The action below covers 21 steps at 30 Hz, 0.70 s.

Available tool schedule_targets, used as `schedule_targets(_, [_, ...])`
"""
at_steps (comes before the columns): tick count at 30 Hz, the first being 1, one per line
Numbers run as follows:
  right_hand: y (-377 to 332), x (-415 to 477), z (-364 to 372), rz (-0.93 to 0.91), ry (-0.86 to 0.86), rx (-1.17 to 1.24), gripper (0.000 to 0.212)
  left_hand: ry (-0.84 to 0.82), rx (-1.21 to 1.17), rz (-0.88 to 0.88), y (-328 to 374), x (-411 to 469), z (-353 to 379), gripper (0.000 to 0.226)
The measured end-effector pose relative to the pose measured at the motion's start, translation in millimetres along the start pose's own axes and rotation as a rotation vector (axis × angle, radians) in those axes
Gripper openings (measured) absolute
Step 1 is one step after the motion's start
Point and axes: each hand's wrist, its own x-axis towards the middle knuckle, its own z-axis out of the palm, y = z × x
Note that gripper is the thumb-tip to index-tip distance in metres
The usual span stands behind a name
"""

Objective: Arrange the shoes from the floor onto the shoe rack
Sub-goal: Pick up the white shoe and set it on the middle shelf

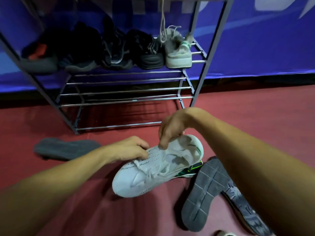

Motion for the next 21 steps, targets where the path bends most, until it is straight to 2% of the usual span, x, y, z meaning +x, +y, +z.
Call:
schedule_targets(3, [24.3, -28.8, -12.4, -0.053, 0.085, 0.222, 0.003, -0.027, -0.114, 0.046, 24.2, -2.8, -19.2, 0.035])
schedule_targets(8, [51.8, -57.7, -32.5, -0.109, 0.372, 0.354, 0.024, -0.018, -0.236, 0.122, 48.9, -9.8, -39.9, 0.041])
schedule_targets(11, [64.2, -79.3, -46.1, -0.161, 0.685, 0.532, 0.027, 0.006, -0.467, 0.190, 59.0, -11.0, -43.8, 0.039])
schedule_targets(14, [87.4, -95.5, -60.4, -0.225, 1.074, 0.986, 0.026, 0.003, -0.628, 0.281, 70.4, -7.4, -47.9, 0.053])
schedule_targets(16, [100.2, -99.3, -66.0, -0.201, 1.250, 1.218, 0.020, 0.020, -0.700, 0.327, 85.9, -6.1, -46.1, 0.053])
schedule_targets(18, [106.4, -97.4, -63.5, -0.187, 1.263, 1.296, 0.020, 0.080, -0.786, 0.364, 106.3, -4.5, -40.7, 0.045])
schedule_targets(21, [108.1, -89.9, -51.4, -0.258, 1.149, 1.397, 0.030, 0.198, -0.862, 0.404, 140.5, -2.2, -32.4, 0.030])
